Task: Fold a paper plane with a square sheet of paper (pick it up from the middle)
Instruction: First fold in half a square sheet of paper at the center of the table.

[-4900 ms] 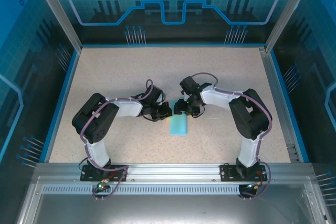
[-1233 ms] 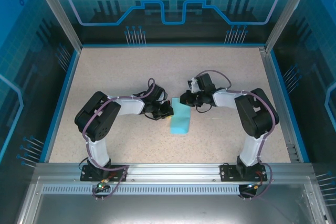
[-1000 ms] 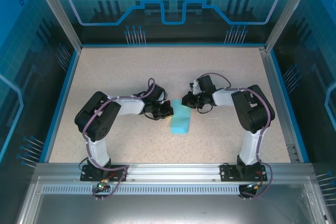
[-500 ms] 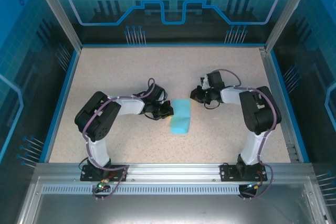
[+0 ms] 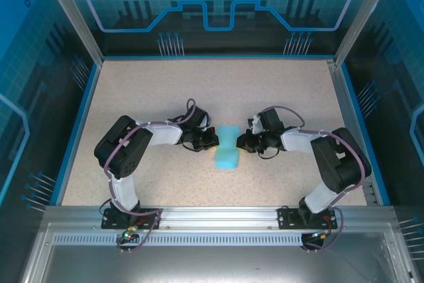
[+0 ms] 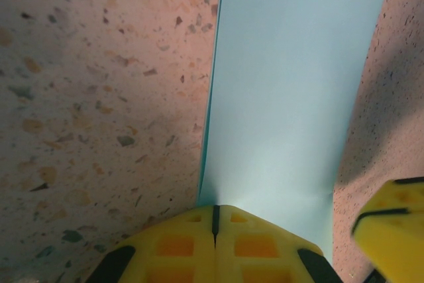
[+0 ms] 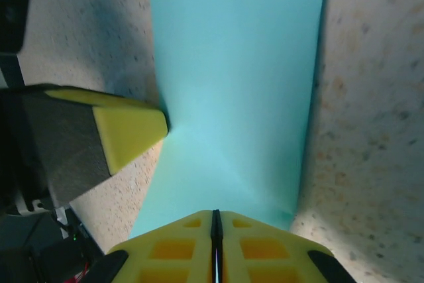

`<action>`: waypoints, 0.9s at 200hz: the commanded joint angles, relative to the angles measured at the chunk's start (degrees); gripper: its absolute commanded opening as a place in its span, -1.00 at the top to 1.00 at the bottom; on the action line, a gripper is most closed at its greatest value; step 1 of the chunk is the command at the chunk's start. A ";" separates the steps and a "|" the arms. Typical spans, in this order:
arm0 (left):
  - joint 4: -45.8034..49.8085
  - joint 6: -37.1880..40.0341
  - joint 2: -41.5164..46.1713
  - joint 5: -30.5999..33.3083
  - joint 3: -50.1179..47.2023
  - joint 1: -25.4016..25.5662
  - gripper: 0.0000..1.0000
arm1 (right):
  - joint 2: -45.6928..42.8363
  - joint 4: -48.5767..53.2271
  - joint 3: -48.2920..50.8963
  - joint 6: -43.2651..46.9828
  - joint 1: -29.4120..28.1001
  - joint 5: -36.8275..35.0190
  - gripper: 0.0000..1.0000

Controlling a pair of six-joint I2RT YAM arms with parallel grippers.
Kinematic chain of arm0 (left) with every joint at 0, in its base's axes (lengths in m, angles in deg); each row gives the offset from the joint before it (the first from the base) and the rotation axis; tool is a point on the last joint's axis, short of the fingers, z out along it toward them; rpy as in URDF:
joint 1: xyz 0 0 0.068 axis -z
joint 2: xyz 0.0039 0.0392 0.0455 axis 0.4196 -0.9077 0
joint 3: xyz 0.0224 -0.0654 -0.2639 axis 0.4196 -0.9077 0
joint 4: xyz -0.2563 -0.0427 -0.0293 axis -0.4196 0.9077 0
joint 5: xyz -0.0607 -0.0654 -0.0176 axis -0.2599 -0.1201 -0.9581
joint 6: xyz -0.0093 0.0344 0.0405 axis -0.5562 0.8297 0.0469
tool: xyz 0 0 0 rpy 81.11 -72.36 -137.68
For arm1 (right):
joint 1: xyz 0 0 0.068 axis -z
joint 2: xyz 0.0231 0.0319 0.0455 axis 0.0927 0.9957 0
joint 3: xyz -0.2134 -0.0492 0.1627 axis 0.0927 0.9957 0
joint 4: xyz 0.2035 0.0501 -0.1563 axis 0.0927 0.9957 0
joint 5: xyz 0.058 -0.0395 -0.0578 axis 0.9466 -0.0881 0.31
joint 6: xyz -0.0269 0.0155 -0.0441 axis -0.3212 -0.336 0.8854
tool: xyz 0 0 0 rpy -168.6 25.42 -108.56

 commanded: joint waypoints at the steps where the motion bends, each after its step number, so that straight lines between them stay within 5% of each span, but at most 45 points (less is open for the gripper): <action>1: 8.93 -0.95 -4.73 8.13 -3.48 0.24 1.00 | 2.02 -2.46 1.16 -2.03 -1.36 3.36 0.79; 180: 7.97 -1.96 -5.17 8.63 -4.54 0.21 1.00 | -0.74 -1.05 3.88 1.39 -4.02 4.87 0.76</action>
